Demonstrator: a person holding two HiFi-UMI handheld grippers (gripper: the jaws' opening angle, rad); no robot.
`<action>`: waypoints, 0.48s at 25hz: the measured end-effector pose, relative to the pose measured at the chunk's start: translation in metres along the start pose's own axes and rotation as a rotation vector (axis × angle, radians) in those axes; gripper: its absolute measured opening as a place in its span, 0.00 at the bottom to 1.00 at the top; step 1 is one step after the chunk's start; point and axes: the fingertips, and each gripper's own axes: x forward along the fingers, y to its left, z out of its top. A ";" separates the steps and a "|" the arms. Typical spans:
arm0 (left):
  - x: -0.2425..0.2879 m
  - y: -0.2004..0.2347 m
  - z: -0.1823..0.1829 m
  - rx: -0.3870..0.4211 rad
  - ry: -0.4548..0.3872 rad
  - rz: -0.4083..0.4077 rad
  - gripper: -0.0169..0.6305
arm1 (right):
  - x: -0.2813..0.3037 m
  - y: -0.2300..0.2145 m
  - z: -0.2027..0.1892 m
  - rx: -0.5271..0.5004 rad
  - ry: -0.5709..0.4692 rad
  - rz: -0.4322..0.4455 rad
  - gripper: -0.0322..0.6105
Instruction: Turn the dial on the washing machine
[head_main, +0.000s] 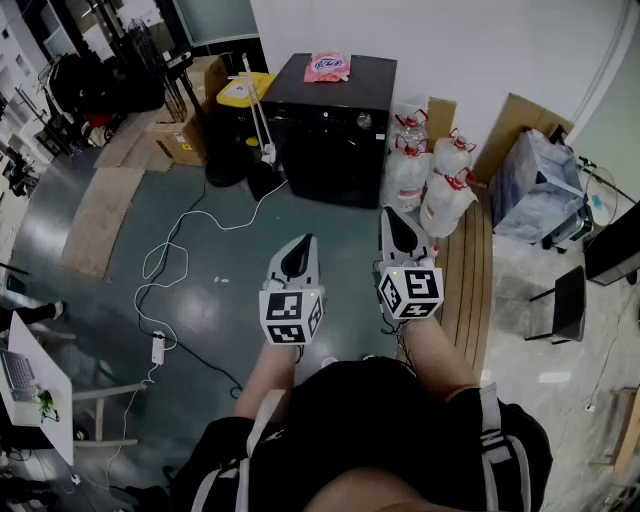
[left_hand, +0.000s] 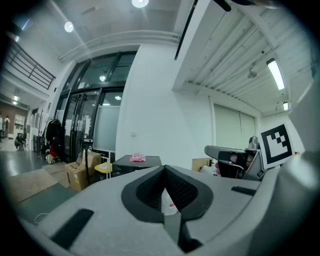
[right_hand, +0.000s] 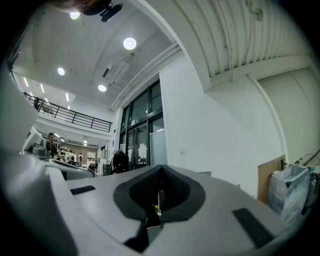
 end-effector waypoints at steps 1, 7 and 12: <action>0.000 -0.002 -0.001 -0.001 -0.001 -0.003 0.02 | -0.003 -0.001 -0.001 -0.003 0.001 -0.002 0.06; -0.001 -0.003 -0.002 -0.004 -0.001 -0.004 0.02 | -0.007 0.003 -0.002 -0.007 0.008 0.003 0.06; -0.002 0.007 -0.001 -0.005 -0.007 -0.003 0.02 | -0.003 0.015 -0.006 -0.006 0.016 0.012 0.06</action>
